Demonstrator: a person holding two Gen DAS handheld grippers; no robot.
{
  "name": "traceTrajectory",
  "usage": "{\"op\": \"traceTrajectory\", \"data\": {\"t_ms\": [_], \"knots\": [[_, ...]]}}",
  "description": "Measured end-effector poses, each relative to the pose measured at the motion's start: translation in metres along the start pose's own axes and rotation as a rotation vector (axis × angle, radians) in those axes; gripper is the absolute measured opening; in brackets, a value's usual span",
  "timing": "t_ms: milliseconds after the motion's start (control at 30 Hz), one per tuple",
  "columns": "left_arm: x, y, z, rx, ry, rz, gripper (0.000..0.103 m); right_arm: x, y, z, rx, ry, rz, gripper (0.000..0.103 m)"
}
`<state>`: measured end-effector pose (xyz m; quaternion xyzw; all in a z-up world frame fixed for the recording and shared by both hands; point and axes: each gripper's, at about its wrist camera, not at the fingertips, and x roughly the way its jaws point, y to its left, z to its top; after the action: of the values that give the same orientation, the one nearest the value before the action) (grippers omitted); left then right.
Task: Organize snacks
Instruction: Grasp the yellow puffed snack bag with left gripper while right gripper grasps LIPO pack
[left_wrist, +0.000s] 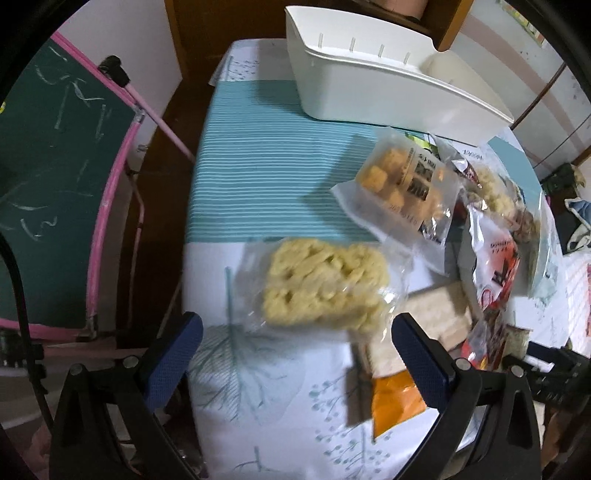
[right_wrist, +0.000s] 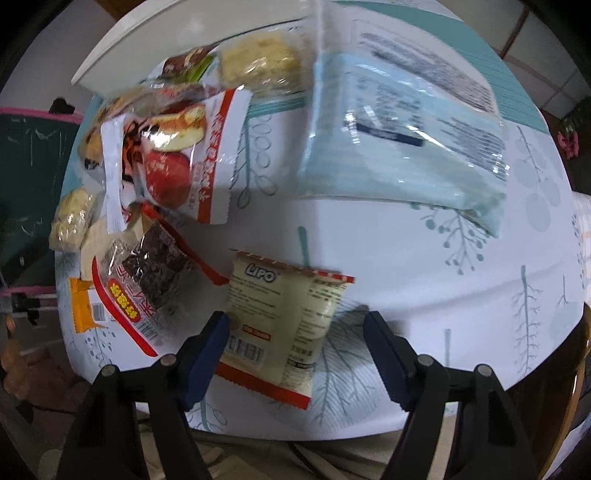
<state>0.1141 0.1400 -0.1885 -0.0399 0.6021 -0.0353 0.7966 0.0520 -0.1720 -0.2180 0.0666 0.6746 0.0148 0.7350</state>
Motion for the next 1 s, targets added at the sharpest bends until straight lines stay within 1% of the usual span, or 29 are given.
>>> {"op": "traceTrajectory", "data": {"t_ms": [67, 133, 267, 333, 400, 433, 467, 500, 600, 733, 767, 900, 1000], "knots": [[0.005, -0.003, 0.004, 0.002, 0.023, -0.005, 0.102, 0.001, 0.009, 0.0, -0.031, 0.001, -0.019, 0.075], [0.014, -0.007, 0.011, 0.012, 0.041, 0.016, 0.102, 0.002, 0.02, 0.003, -0.061, 0.005, -0.045, 0.075], [0.024, -0.014, 0.018, 0.027, 0.071, 0.003, 0.102, 0.005, 0.042, 0.004, -0.124, 0.007, -0.095, 0.075], [0.029, -0.018, 0.022, 0.034, 0.084, 0.006, 0.102, 0.007, 0.053, 0.004, -0.16, 0.002, -0.121, 0.074], [0.034, -0.022, 0.027, 0.034, 0.1, 0.004, 0.102, 0.006, 0.061, 0.005, -0.183, -0.008, -0.121, 0.07], [0.036, -0.024, 0.029, 0.033, 0.104, 0.001, 0.102, 0.006, 0.064, 0.005, -0.187, -0.009, -0.116, 0.069], [0.038, -0.027, 0.031, 0.036, 0.11, -0.002, 0.102, 0.004, 0.067, 0.005, -0.193, -0.018, -0.115, 0.065], [0.041, -0.03, 0.032, 0.041, 0.122, 0.01, 0.102, 0.008, 0.079, 0.004, -0.196, -0.024, -0.116, 0.058], [0.046, -0.039, 0.035, 0.05, 0.132, 0.033, 0.103, 0.002, 0.082, 0.003, -0.196, -0.034, -0.106, 0.049], [0.046, -0.048, 0.035, 0.071, 0.13, 0.053, 0.103, -0.007, 0.076, 0.003, -0.183, -0.037, -0.081, 0.048], [0.045, -0.05, 0.036, 0.071, 0.129, 0.054, 0.101, -0.009, 0.075, 0.003, -0.17, -0.037, -0.064, 0.048], [0.039, -0.049, 0.033, 0.064, 0.115, 0.048, 0.086, -0.025, 0.065, 0.003, -0.133, -0.062, 0.006, 0.048], [0.032, -0.045, 0.027, 0.049, 0.102, 0.04, 0.081, -0.044, 0.064, 0.002, -0.135, -0.106, 0.043, 0.048]]}}
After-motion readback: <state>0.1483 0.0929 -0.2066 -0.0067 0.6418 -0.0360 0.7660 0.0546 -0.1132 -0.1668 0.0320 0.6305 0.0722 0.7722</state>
